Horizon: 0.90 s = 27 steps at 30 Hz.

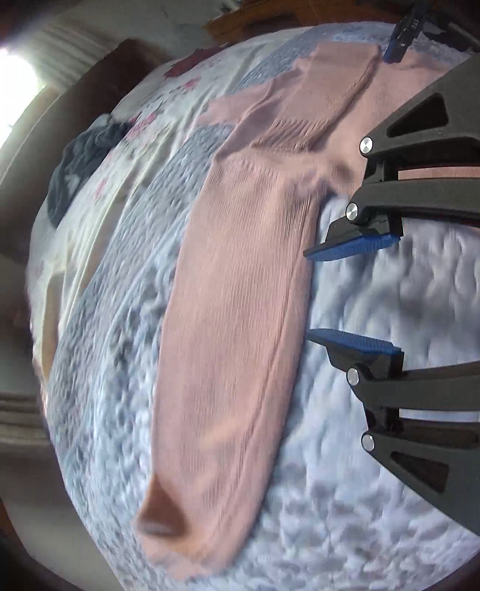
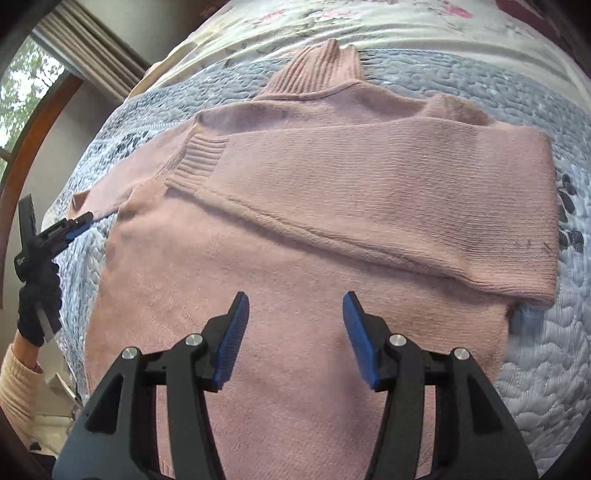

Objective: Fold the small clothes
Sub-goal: 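Grasp the other sleeve cuff with the left gripper, then fold the held sleeve across the sweater body with the left gripper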

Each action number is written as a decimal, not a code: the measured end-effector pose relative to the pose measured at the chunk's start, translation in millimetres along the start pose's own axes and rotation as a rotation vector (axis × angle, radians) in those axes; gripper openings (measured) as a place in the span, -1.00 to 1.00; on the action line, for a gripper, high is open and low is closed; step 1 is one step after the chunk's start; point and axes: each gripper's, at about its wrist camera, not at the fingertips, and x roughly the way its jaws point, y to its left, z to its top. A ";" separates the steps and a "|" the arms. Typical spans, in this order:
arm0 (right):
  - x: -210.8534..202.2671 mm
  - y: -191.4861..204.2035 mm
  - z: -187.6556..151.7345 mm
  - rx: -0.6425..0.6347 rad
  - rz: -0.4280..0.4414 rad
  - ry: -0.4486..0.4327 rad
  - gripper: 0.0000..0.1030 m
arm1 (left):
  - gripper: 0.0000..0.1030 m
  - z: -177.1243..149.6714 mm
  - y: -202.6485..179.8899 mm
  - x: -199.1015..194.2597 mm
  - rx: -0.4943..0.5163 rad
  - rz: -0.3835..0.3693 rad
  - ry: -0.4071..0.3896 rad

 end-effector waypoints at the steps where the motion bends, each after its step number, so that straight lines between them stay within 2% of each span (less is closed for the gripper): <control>1: 3.5 8.3 0.0 -0.023 -0.019 0.000 0.03 | -0.26 4.0 18.6 -3.5 -0.013 0.054 -0.027; 2: 7.1 14.9 0.4 -0.033 -0.022 0.001 0.03 | -0.25 8.9 38.9 -6.9 -0.041 0.093 -0.046; 5: 19.7 27.0 4.9 -0.019 0.042 0.025 0.03 | -0.24 20.8 96.0 -8.3 -0.166 0.132 -0.063; 6: 23.2 31.6 5.7 -0.018 0.052 0.033 0.04 | -0.24 22.8 111.8 -7.3 -0.205 0.127 -0.064; 9: 38.0 45.8 8.2 -0.028 0.055 0.063 0.04 | -0.24 29.5 147.6 -1.6 -0.303 0.023 -0.084; 14: 53.5 61.5 9.6 -0.045 0.039 0.080 0.12 | -0.24 45.6 176.8 9.9 -0.428 -0.087 -0.115; 19: 58.6 61.0 13.2 -0.032 0.024 0.086 0.10 | -0.24 56.0 201.2 24.2 -0.545 -0.166 -0.141; 25: 62.0 57.6 13.6 -0.019 0.030 0.095 0.10 | -0.25 63.9 200.7 30.8 -0.527 -0.159 -0.149; 27: 62.2 57.3 13.7 -0.013 0.032 0.095 0.10 | -0.32 67.1 199.2 32.1 -0.517 -0.149 -0.148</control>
